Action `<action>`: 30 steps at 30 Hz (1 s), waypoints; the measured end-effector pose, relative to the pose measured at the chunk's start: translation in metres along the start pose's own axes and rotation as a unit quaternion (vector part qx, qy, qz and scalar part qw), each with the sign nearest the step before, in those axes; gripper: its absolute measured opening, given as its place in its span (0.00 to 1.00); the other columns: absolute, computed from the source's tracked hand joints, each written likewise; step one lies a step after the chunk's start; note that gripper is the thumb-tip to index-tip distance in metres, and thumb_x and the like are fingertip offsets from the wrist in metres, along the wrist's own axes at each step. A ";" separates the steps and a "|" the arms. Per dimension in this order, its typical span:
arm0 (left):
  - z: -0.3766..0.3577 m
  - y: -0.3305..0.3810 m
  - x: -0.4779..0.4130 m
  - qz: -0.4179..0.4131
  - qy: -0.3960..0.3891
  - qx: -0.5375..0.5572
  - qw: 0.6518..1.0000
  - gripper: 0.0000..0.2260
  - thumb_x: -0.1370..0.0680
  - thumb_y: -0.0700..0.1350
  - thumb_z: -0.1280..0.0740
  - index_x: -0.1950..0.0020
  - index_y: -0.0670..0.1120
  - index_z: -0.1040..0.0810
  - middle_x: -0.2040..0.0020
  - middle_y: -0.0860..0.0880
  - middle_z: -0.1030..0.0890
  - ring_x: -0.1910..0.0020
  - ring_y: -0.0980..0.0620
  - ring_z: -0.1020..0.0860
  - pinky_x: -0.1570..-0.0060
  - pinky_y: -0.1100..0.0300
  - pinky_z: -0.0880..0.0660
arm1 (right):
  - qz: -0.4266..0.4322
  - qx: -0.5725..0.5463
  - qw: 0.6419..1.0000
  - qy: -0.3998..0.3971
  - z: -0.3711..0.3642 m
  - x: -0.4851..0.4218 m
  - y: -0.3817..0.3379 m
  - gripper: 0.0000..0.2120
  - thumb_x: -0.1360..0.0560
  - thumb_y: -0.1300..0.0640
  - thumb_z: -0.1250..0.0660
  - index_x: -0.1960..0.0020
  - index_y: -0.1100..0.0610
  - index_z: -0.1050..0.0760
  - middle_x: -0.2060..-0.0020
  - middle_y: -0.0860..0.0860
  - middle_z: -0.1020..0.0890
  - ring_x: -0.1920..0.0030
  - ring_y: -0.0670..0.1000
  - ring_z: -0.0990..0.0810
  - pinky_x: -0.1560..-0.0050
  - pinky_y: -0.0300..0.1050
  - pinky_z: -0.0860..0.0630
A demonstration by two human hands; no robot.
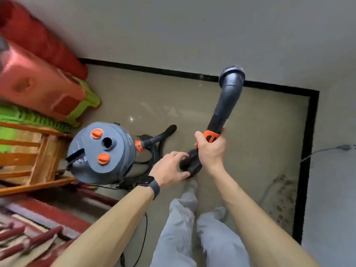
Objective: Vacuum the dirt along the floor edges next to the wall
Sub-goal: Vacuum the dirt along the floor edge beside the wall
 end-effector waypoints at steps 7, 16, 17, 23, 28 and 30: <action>0.060 -0.163 0.066 0.286 0.225 0.099 0.926 0.24 0.25 0.50 0.31 0.30 0.50 0.31 0.32 0.47 0.31 0.31 0.46 0.32 0.35 0.51 0.32 | 0.124 0.219 0.953 -0.171 -0.084 0.020 0.016 0.12 0.22 0.56 0.32 0.47 0.48 0.35 0.66 0.48 0.24 0.66 0.49 0.23 0.64 0.45 0.29; 0.092 -0.346 0.077 0.401 0.258 0.085 0.875 0.40 0.26 0.67 0.34 0.23 0.44 0.39 0.24 0.42 0.38 0.25 0.40 0.40 0.27 0.43 0.40 | 0.048 0.348 0.924 -0.149 -0.110 0.010 0.113 0.10 0.25 0.57 0.33 0.51 0.51 0.35 0.66 0.53 0.24 0.63 0.59 0.25 0.60 0.52 0.26; 0.089 -0.363 0.070 0.405 0.229 0.087 0.881 0.44 0.29 0.72 0.36 0.24 0.43 0.38 0.24 0.41 0.37 0.25 0.39 0.40 0.27 0.42 0.40 | 0.040 0.353 0.924 -0.141 -0.107 0.010 0.123 0.10 0.25 0.57 0.33 0.51 0.51 0.35 0.66 0.52 0.24 0.63 0.59 0.25 0.60 0.52 0.26; 0.086 -0.407 0.036 0.413 0.150 -0.011 0.898 0.61 0.47 0.85 0.43 0.36 0.35 0.27 0.35 0.33 0.26 0.33 0.33 0.31 0.32 0.41 0.34 | -0.002 0.364 0.929 -0.069 -0.075 0.009 0.161 0.10 0.25 0.57 0.33 0.53 0.49 0.34 0.68 0.52 0.24 0.66 0.57 0.27 0.63 0.50 0.28; 0.080 -0.393 0.033 0.414 0.136 -0.060 0.898 0.61 0.44 0.82 0.39 0.33 0.32 0.31 0.34 0.31 0.28 0.32 0.32 0.33 0.31 0.41 0.37 | -0.029 0.334 0.942 0.001 -0.052 0.012 0.161 0.08 0.25 0.58 0.33 0.51 0.51 0.32 0.67 0.52 0.24 0.64 0.56 0.26 0.63 0.49 0.29; 0.073 -0.384 0.034 0.392 0.126 -0.066 0.909 0.59 0.43 0.82 0.37 0.35 0.32 0.30 0.37 0.31 0.27 0.34 0.32 0.32 0.33 0.42 0.37 | -0.035 0.322 0.946 0.024 -0.042 0.016 0.158 0.08 0.25 0.58 0.33 0.50 0.51 0.32 0.66 0.51 0.24 0.64 0.55 0.26 0.64 0.47 0.30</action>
Point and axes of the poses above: each hand's wrist, its own x-axis away from the middle knuckle, its own z-axis out of the back of the hand, y = z × x, the point moved 5 cm from there along -x, towards the middle knuckle
